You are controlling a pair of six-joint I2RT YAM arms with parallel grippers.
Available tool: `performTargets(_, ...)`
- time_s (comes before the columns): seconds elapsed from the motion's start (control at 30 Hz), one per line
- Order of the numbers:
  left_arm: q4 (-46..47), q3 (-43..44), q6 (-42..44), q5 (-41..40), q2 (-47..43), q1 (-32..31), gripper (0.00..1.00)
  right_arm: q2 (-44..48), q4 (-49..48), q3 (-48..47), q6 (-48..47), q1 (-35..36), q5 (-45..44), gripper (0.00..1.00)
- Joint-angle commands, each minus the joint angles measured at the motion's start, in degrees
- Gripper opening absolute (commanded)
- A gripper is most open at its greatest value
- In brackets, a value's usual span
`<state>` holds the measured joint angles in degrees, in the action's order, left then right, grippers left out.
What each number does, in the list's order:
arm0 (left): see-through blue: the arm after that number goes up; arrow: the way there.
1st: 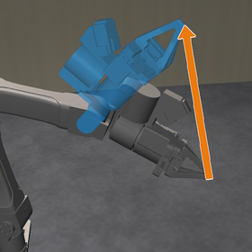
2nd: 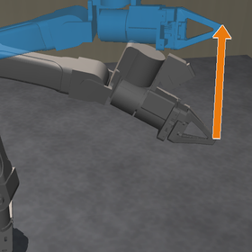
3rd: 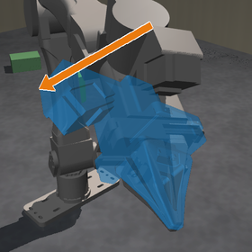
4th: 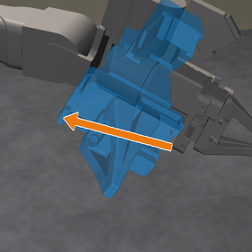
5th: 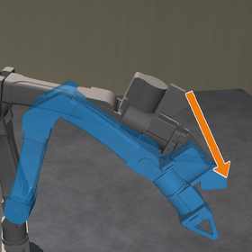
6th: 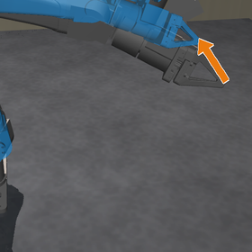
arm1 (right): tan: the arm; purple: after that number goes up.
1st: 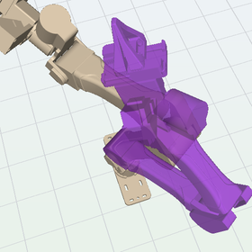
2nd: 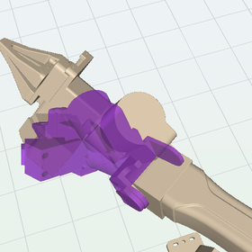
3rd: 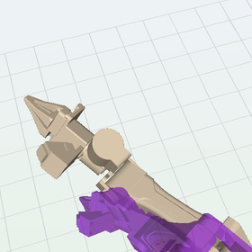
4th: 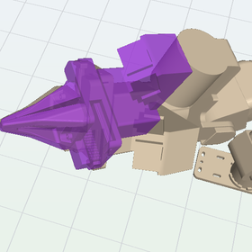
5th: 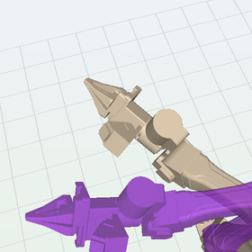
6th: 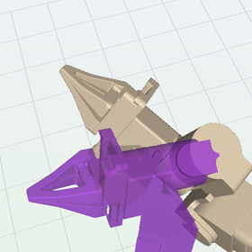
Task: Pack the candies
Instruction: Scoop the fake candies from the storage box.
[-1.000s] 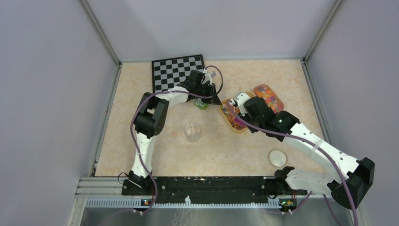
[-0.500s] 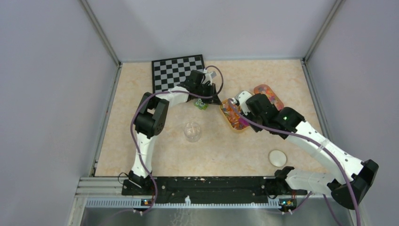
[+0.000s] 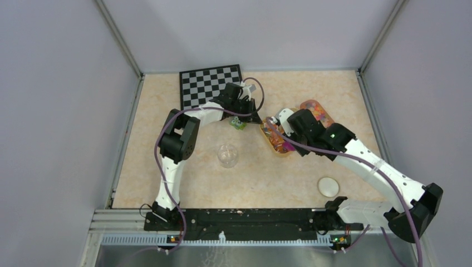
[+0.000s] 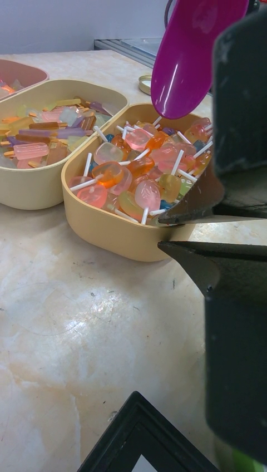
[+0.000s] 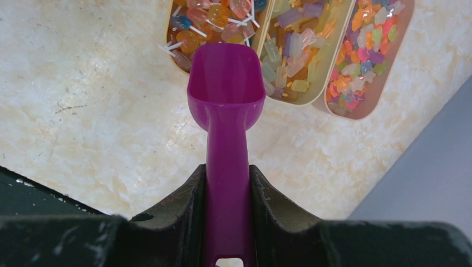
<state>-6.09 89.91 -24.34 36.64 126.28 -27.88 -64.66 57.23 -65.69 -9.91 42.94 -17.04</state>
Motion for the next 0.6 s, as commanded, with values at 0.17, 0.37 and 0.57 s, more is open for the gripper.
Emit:
performTargets(0.17,-1.1,1.0,0.1,-0.5,1.2,-0.4,0.2,-4.2,-5.5,0.3,-0.6,-0.4,0.4,0.0)
performTargets(0.37,-1.2,1.0,-0.4,-0.7,1.4,-0.9,0.2,-5.0,-10.6,3.2,-0.5,-0.5,-1.1,0.0)
performTargets(0.57,-1.3,0.7,-0.2,-1.0,1.2,-1.2,0.19,-5.0,-15.3,6.9,0.0,-0.8,-1.3,0.0)
